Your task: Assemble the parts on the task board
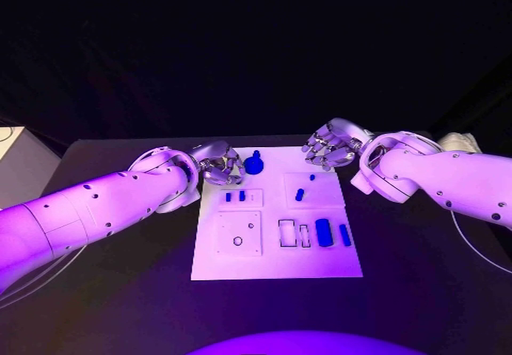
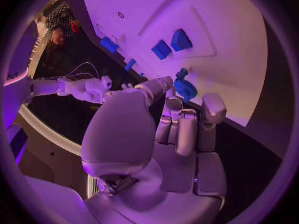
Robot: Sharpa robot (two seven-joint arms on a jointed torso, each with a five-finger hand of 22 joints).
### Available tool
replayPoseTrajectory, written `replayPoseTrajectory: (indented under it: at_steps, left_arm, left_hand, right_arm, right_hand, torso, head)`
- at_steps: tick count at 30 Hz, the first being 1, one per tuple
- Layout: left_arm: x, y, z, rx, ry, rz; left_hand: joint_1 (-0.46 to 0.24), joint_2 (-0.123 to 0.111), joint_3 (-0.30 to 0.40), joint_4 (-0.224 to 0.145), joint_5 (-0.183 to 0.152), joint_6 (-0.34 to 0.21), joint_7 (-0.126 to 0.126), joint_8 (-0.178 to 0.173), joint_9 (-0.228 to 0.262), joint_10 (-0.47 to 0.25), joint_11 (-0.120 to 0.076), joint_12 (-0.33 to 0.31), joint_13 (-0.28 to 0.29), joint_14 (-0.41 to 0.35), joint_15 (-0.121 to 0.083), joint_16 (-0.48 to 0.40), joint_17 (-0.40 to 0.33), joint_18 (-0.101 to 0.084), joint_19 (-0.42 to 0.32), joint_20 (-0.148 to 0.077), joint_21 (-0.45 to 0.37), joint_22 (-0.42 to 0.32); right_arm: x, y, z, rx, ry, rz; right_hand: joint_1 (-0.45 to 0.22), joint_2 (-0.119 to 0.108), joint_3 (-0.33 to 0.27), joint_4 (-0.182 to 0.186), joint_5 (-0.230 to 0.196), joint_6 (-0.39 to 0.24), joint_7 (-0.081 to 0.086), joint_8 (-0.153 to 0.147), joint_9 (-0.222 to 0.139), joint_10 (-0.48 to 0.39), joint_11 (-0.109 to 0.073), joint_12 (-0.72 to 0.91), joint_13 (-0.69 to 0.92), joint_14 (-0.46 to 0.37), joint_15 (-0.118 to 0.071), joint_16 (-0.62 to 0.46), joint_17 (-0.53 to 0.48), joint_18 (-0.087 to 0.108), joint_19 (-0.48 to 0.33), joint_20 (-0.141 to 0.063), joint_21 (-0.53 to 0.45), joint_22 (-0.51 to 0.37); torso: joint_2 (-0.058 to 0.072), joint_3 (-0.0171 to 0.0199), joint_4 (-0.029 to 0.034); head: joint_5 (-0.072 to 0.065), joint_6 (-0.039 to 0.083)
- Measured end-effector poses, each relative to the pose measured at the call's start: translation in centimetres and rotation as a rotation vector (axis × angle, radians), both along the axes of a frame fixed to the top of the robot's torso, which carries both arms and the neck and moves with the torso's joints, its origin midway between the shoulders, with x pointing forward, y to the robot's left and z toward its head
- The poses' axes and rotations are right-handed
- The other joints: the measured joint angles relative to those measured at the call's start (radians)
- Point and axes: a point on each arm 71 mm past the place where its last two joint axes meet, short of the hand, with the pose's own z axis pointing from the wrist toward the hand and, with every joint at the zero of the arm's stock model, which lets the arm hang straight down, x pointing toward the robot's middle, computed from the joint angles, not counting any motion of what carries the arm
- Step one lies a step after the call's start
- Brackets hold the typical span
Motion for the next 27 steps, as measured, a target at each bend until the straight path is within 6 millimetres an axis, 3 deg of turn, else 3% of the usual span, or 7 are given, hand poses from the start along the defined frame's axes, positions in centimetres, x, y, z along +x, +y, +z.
replayPoseTrajectory:
  at_steps: [4,5,6,27]
  left_arm:
    - [0.0,-0.23,-0.08,0.005,0.005,-0.004]
    - [0.0,-0.26,-0.1,0.007,0.006,-0.005]
    - [0.0,-0.28,-0.13,0.009,0.008,-0.006]
    - [0.28,0.08,-0.47,0.043,0.021,0.005]
  left_hand:
    - [0.0,0.0,0.0,0.0,0.0,0.01,-0.002,0.006,0.002,0.02,-0.002,0.019,0.036,0.006,-0.003,0.0,0.0,-0.001,0.006,0.002,0.007,0.009]
    - [0.0,0.0,0.0,0.0,0.0,0.011,-0.003,0.006,0.002,0.022,-0.001,0.022,0.042,0.009,-0.002,0.0,0.0,-0.015,0.007,0.0,0.007,0.01]
    - [0.0,0.0,0.0,0.0,0.0,0.013,-0.001,0.008,0.003,0.027,-0.002,0.027,0.047,0.009,-0.002,0.0,0.0,-0.015,0.013,-0.002,0.007,0.012]
    - [0.004,0.012,0.006,0.0,0.0,0.029,-0.007,0.017,0.008,0.03,-0.006,0.032,0.053,0.009,-0.002,0.0,0.0,-0.015,0.018,-0.004,0.012,0.019]
  right_arm:
    - [0.0,0.06,-0.01,-0.001,0.0,0.001]
    - [0.0,0.06,-0.01,-0.001,0.0,0.001]
    - [-0.01,0.07,-0.01,-0.001,0.0,0.002]
    - [-0.01,0.12,-0.01,-0.002,-0.001,0.002]
  right_hand:
    - [-0.003,0.003,0.0,0.0,0.0,0.0,0.0,-0.004,0.0,0.0,0.0,0.0,0.0,0.0,0.0,0.004,0.002,0.0,-0.004,0.004,0.0,0.001]
    - [-0.003,0.003,0.0,0.0,0.0,0.0,0.0,-0.004,0.0,0.0,0.0,0.0,0.0,0.0,0.0,0.004,0.003,0.0,-0.004,0.004,0.0,0.001]
    - [-0.003,0.003,0.0,0.0,0.0,0.0,0.0,-0.004,0.0,0.0,0.0,0.0,0.0,0.0,0.0,0.004,0.003,0.0,-0.004,0.004,0.0,0.001]
    - [-0.008,0.0,0.003,0.003,0.0,0.0,0.0,-0.004,0.0,0.0,0.0,0.0,0.0,0.0,0.0,0.008,0.008,0.0,-0.003,0.004,0.004,0.004]
  torso:
    - [0.0,0.0,0.0]
    - [0.0,0.0,0.0]
    - [0.0,0.0,0.0]
    - [-0.001,-0.0006,0.001]
  head:
    - [0.0,-0.001]
    - [-0.001,-0.001]
    - [-0.001,-0.002]
    - [-0.004,-0.005]
